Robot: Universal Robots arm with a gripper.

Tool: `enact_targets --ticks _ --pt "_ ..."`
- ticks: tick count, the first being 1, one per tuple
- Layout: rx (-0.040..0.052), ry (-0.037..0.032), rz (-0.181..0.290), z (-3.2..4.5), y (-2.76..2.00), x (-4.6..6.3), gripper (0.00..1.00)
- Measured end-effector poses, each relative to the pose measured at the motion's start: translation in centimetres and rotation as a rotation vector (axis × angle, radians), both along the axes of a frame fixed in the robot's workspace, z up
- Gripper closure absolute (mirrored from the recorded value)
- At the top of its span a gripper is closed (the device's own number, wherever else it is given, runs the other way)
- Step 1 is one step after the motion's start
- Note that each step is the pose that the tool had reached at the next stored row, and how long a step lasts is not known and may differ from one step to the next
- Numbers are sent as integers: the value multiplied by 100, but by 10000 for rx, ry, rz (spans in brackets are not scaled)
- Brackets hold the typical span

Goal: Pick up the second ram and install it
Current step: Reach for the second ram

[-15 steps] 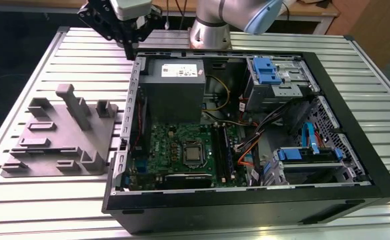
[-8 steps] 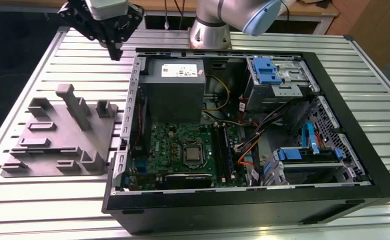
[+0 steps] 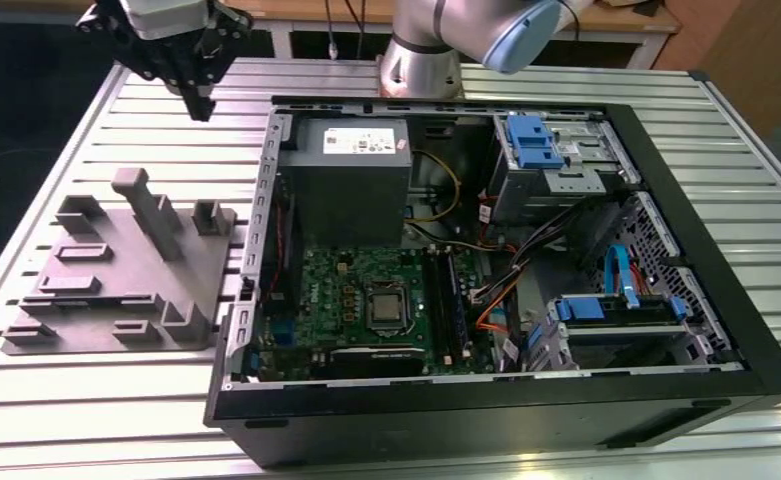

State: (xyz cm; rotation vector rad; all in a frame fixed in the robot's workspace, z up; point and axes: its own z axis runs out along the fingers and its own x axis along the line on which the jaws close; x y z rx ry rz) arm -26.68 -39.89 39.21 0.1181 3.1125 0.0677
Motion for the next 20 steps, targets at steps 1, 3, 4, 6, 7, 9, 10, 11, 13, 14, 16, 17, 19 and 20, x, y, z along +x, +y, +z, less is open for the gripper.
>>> enact_targets --ticks 1,3,4,6,7,9,10,11,13,14,16,17,19,20 --pt "0 0 0 0 0 -32 90" --pt "0 -1 1 -1 0 -96 90" --pt "-1 0 2 0 0 -127 90" --pt "-1 1 1 -1 0 -188 90" --pt "0 0 0 -2 0 -219 90" --pt "0 -1 0 -3 0 -284 90" --pt "0 0 0 -3 0 -320 90" --pt "0 1 1 -3 0 -353 90" --pt "0 0 1 -4 0 -420 90" --pt "0 0 0 -5 0 -454 90" --pt "0 -1 0 -6 0 -520 90" --pt "-3 1 0 -6 0 -548 90" --pt "-7 1 1 -8 -1 -602 90" --pt "-10 0 1 -10 -1 -627 90"
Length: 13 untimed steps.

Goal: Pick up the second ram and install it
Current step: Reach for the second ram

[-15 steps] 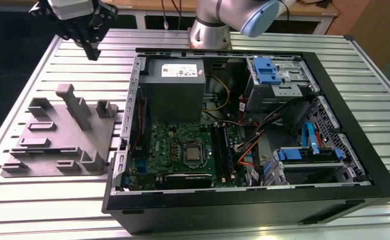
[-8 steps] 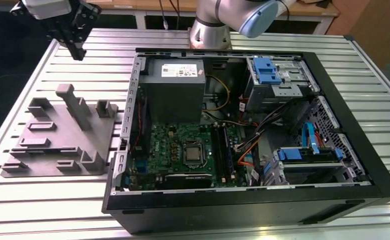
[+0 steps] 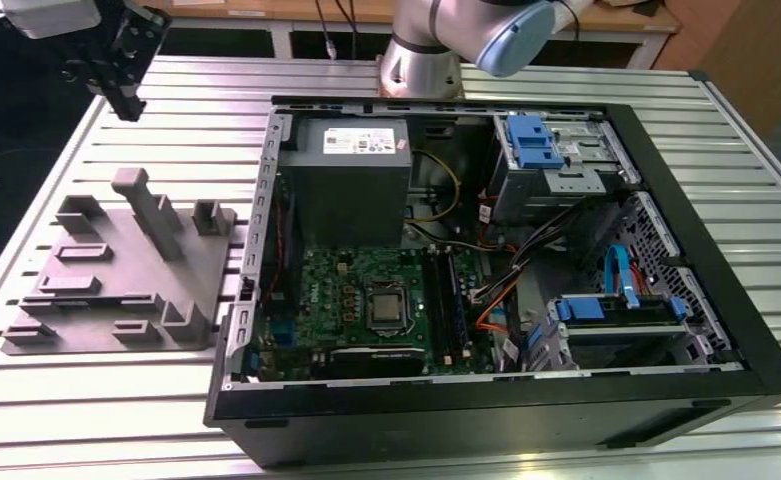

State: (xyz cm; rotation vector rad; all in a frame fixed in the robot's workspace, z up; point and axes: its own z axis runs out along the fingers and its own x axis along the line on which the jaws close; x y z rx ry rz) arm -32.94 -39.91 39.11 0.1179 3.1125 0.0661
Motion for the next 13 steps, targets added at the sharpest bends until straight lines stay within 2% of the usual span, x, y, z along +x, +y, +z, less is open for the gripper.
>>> enact_targets --ticks 4,7,9,13 --pt "-10 -1 -1 -9 -12 -92 90" --pt "-17 0 -1 -18 -39 -152 90" --pt "-22 1 0 -23 -58 -177 90" --pt "-40 -1 0 -25 -61 -182 90"
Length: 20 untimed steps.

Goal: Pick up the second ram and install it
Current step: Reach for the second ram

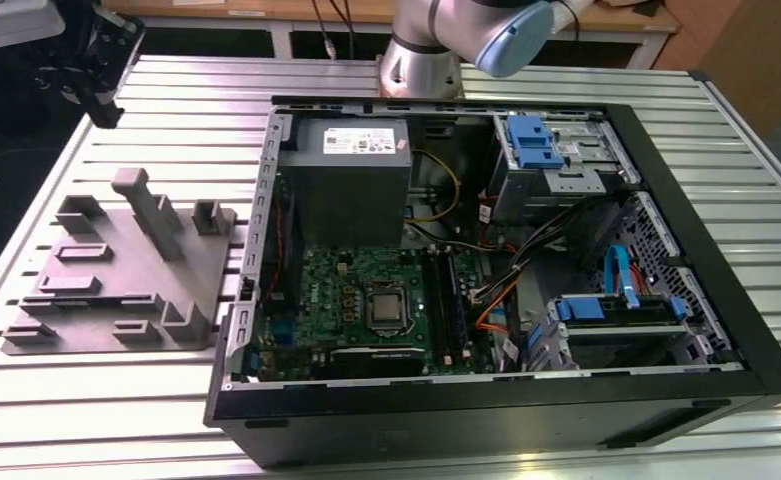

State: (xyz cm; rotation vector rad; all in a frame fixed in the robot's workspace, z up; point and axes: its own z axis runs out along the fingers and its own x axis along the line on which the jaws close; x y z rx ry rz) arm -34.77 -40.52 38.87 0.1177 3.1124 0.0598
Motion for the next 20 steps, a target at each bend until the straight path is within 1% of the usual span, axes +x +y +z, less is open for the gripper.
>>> enact_targets --ticks 3,4,6,8,10,15,20 --pt "-10 1 -1 -1 -2 -3 90" --pt "-11 1 -1 -4 -7 -6 90" --pt "-11 1 -1 -13 -33 -12 90" --pt "-10 1 -2 -29 -73 -19 90" --pt "-10 0 -1 -49 -124 -26 90" --pt "-10 1 0 -99 -225 -53 90" --pt "-10 1 -1 -161 -302 -108 90"
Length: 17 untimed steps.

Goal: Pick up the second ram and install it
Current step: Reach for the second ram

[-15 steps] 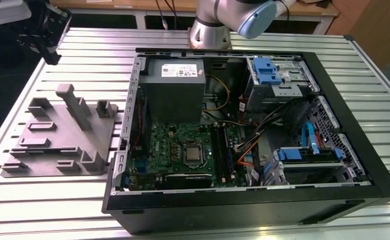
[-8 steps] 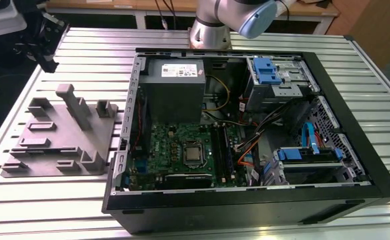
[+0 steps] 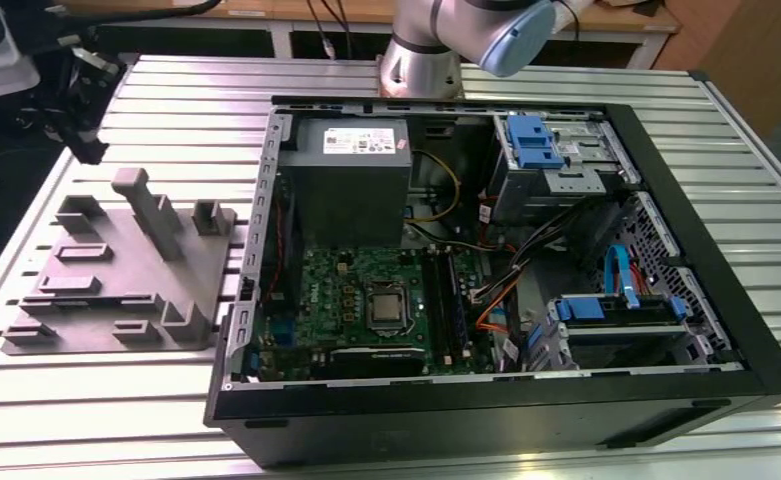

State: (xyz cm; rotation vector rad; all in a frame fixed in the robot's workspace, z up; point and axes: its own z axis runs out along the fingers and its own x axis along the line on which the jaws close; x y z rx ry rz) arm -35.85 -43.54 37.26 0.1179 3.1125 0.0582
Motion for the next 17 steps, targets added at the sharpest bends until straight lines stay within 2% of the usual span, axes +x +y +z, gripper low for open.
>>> enact_targets --ticks 8,17 --pt "1 -1 0 -102 -85 -127 90" --pt "0 -1 0 -227 -209 -216 90"
